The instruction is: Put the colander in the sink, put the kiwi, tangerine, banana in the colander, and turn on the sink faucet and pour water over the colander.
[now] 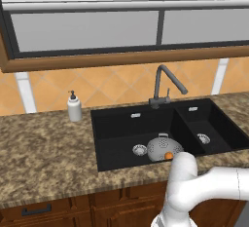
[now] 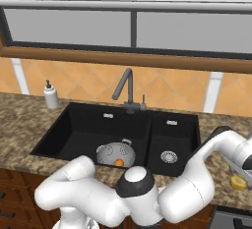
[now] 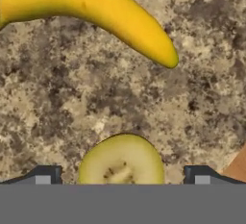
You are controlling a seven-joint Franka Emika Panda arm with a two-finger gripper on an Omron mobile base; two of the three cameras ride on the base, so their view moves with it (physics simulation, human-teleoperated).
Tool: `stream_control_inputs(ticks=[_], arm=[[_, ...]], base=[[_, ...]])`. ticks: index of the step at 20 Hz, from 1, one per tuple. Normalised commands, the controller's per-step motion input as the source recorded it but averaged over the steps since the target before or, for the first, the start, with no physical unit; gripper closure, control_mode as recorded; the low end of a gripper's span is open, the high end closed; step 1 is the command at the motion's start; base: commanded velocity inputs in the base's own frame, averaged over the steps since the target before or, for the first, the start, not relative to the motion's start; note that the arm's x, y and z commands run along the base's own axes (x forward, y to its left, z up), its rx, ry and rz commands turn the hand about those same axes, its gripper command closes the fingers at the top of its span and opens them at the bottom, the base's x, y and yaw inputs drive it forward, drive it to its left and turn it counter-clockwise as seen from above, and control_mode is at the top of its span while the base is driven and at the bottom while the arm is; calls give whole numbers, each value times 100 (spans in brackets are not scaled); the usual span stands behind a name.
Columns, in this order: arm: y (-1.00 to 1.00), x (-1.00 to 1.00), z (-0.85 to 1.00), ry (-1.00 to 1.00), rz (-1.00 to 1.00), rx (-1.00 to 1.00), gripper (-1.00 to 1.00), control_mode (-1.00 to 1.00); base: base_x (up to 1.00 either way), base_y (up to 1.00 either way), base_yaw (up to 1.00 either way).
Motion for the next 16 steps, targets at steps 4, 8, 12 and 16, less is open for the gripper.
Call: stream_control_inputs(ticks=[4,8,12,16], arm=[[-2,10,-31,0,-11,0,-100,-100],[0,-2,-18,0,-14,0,-100,-100],[-2,-6,-17,0,-20,0,-100,-100],[0,-6,-8,0,-21,0,-100,-100]], base=[[0,0,0],[0,0,0],[0,0,0],[0,0,0]])
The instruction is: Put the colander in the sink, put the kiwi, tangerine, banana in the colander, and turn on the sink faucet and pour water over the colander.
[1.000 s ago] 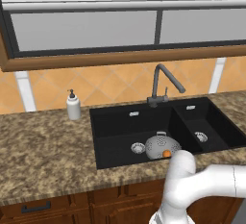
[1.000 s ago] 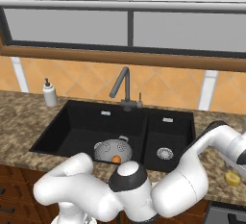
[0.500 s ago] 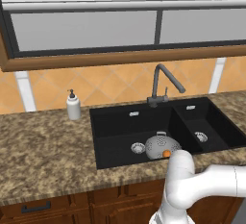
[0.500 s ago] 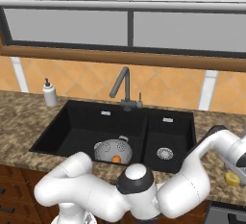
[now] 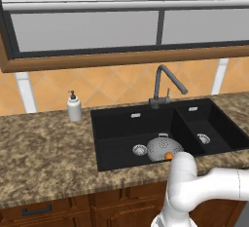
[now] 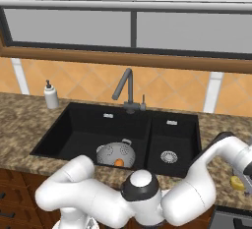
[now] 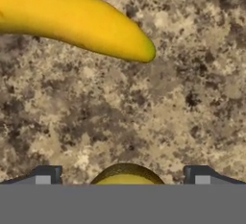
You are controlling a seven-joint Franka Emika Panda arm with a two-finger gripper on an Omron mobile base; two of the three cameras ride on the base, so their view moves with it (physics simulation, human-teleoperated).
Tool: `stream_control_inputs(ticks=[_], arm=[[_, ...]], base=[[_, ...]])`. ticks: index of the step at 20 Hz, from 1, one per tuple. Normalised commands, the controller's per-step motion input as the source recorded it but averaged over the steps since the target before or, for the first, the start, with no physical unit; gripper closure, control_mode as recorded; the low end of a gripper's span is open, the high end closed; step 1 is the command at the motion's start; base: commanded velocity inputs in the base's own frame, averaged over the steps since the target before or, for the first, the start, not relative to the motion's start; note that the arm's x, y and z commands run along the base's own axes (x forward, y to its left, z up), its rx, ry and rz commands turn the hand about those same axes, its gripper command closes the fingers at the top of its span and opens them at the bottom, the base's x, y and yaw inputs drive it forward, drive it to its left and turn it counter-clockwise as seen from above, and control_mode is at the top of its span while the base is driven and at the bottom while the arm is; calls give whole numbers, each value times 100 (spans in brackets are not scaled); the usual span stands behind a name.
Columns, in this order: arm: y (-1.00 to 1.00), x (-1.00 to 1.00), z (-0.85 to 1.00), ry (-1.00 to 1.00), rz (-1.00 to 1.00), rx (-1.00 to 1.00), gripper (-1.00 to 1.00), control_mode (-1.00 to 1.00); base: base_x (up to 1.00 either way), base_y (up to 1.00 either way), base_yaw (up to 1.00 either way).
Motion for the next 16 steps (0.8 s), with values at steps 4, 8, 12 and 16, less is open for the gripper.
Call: stream_control_inputs(ticks=[4,8,12,16], arm=[[7,0,-7,0,-22,0,-100,-100],[10,1,-9,0,-22,0,-100,-100],[9,7,-16,0,-15,0,-100,-100],[14,11,-31,-6,-11,0,100,-100]], base=[[0,0,0],[0,0,0],[0,0,0],[0,0,0]])
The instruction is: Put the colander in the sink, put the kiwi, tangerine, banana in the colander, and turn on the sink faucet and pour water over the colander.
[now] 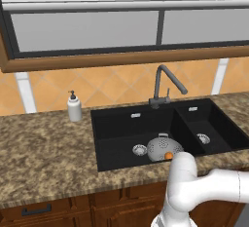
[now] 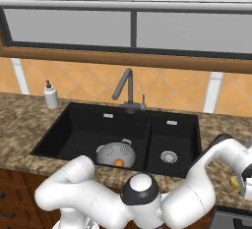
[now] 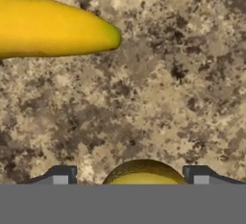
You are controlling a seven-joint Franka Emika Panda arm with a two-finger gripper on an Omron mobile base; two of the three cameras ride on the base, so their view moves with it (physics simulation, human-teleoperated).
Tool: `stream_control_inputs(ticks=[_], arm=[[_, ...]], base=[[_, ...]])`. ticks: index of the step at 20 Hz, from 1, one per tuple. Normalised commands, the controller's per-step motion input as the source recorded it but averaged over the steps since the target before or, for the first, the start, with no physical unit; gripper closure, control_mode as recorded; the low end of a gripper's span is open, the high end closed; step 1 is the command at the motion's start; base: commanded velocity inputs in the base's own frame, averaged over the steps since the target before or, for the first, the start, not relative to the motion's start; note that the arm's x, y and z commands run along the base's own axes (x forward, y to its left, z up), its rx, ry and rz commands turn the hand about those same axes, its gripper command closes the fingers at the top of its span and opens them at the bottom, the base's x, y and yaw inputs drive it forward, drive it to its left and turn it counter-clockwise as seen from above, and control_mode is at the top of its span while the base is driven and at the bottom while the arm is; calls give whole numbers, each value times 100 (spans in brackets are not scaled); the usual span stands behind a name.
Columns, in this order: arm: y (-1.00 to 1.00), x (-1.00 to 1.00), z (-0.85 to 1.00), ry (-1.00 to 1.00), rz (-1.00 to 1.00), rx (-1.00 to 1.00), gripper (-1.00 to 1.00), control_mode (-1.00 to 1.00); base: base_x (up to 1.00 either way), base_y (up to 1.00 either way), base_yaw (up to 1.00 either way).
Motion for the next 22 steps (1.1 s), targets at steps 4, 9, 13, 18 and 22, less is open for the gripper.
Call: stream_control_inputs(ticks=[4,9,13,18,22], arm=[[6,-14,-19,-21,-1,-2,100,-100],[34,-32,22,3,9,12,100,-100],[69,-30,30,0,47,-9,100,-100],[93,-1,30,-1,47,-24,100,-100],[100,-3,5,-22,32,-22,100,-100]], base=[[0,0,0],[0,0,0],[0,0,0],[0,0,0],[0,0,0]])
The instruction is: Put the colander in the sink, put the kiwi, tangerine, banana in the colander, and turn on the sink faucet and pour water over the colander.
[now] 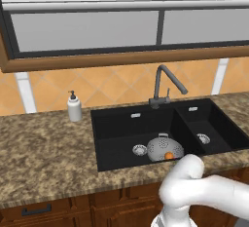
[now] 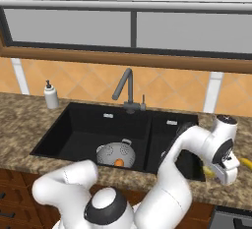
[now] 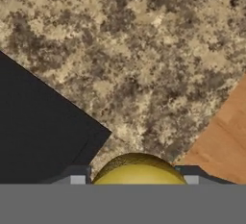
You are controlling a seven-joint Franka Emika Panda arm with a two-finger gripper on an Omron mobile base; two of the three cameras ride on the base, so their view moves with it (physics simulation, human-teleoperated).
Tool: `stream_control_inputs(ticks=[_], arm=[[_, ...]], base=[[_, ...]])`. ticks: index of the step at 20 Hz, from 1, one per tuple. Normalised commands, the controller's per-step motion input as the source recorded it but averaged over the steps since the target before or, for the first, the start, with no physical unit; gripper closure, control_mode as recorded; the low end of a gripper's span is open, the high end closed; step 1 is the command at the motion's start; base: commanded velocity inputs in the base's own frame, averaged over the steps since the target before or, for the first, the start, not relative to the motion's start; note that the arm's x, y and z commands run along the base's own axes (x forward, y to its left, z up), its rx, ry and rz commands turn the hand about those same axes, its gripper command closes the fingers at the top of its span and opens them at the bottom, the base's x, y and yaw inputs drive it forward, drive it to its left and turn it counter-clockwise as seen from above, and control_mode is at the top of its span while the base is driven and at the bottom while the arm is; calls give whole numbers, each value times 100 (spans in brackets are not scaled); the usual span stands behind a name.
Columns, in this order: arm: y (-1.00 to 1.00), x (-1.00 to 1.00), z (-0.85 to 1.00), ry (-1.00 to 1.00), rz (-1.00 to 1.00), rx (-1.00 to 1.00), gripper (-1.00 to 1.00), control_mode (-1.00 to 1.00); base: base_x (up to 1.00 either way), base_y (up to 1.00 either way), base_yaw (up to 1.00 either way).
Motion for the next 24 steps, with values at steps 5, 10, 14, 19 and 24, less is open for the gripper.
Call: stream_control_inputs(ticks=[5,10,14,19,24], arm=[[100,1,3,-26,25,-15,100,-100],[99,3,8,-7,22,-7,100,-100],[97,21,12,-3,23,-14,100,-100],[91,38,18,-8,17,-12,100,-100],[100,16,11,-5,5,-2,100,-100]], base=[[0,0,0],[0,0,0],[0,0,0],[0,0,0],[0,0,0]])
